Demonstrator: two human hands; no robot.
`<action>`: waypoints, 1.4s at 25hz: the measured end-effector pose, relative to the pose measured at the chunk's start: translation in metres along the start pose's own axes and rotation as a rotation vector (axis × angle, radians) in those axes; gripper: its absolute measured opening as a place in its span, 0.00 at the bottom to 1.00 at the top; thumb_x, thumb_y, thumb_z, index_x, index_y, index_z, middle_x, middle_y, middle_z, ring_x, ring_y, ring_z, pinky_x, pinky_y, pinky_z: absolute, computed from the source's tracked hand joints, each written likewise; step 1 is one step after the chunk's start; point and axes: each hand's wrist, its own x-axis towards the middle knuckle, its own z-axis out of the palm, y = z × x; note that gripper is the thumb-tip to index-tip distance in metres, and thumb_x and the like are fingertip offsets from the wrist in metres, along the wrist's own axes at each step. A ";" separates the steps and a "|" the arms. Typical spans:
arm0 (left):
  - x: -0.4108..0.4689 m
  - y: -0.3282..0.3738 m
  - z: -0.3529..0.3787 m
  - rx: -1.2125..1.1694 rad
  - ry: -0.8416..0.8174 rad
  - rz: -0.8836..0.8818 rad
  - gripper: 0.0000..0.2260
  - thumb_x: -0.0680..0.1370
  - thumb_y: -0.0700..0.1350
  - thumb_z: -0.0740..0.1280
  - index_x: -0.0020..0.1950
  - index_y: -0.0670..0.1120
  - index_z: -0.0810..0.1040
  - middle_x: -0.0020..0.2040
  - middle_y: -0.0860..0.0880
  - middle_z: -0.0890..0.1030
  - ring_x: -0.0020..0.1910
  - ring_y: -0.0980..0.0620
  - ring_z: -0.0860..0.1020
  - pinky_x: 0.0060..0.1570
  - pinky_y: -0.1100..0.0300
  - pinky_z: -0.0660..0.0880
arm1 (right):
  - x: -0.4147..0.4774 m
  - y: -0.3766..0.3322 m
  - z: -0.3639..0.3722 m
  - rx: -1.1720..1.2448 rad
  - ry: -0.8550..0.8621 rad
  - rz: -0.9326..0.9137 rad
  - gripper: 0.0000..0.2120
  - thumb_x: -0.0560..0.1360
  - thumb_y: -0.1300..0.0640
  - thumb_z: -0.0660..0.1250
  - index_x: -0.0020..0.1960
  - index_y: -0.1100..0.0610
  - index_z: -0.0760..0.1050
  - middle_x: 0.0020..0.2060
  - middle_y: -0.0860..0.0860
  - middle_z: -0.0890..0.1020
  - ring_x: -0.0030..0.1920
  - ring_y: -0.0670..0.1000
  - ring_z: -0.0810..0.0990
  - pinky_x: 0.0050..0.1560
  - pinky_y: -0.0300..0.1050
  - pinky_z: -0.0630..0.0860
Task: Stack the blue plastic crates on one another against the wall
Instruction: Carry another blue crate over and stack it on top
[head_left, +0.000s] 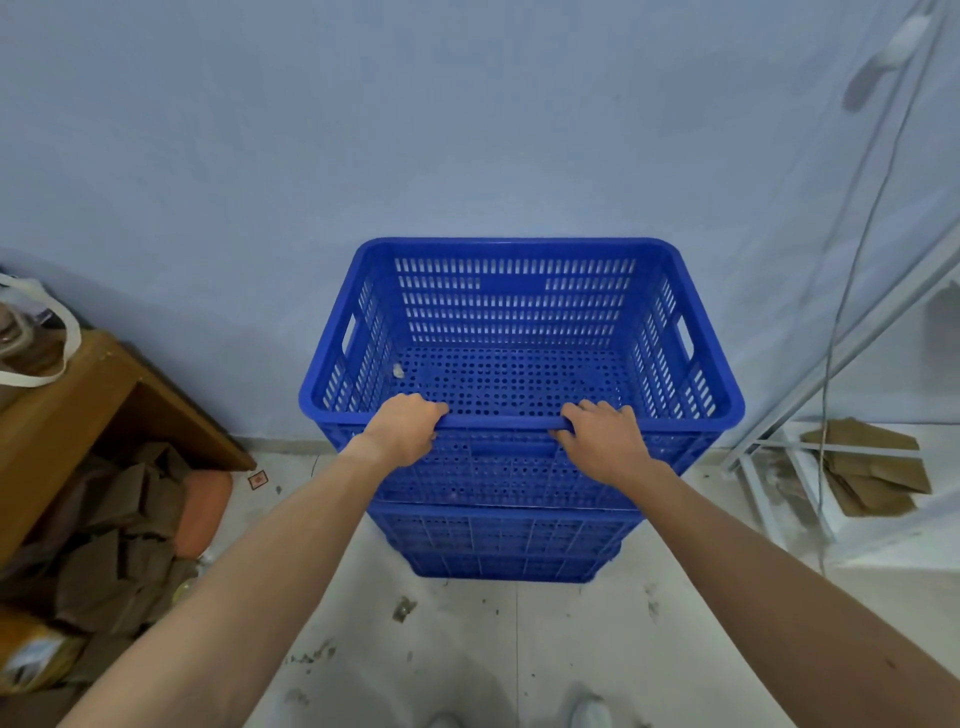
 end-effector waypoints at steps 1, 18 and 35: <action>-0.001 0.000 0.001 0.005 -0.003 0.008 0.12 0.82 0.44 0.63 0.65 0.48 0.74 0.44 0.47 0.79 0.38 0.47 0.73 0.44 0.51 0.75 | -0.002 0.000 0.000 -0.002 -0.007 -0.001 0.10 0.83 0.44 0.53 0.50 0.50 0.66 0.44 0.48 0.69 0.49 0.56 0.73 0.60 0.58 0.68; -0.010 -0.004 0.020 0.034 0.095 0.007 0.09 0.82 0.45 0.60 0.63 0.47 0.71 0.40 0.49 0.76 0.36 0.47 0.74 0.36 0.54 0.69 | -0.004 -0.004 0.013 -0.012 0.082 -0.032 0.14 0.83 0.46 0.53 0.58 0.53 0.72 0.46 0.50 0.74 0.49 0.56 0.75 0.55 0.53 0.68; -0.001 -0.011 0.026 0.106 0.139 -0.033 0.12 0.83 0.50 0.60 0.64 0.47 0.68 0.45 0.47 0.79 0.38 0.46 0.78 0.36 0.52 0.75 | 0.001 -0.002 0.035 -0.156 0.347 -0.152 0.15 0.80 0.45 0.63 0.55 0.57 0.75 0.46 0.53 0.79 0.45 0.57 0.79 0.48 0.53 0.74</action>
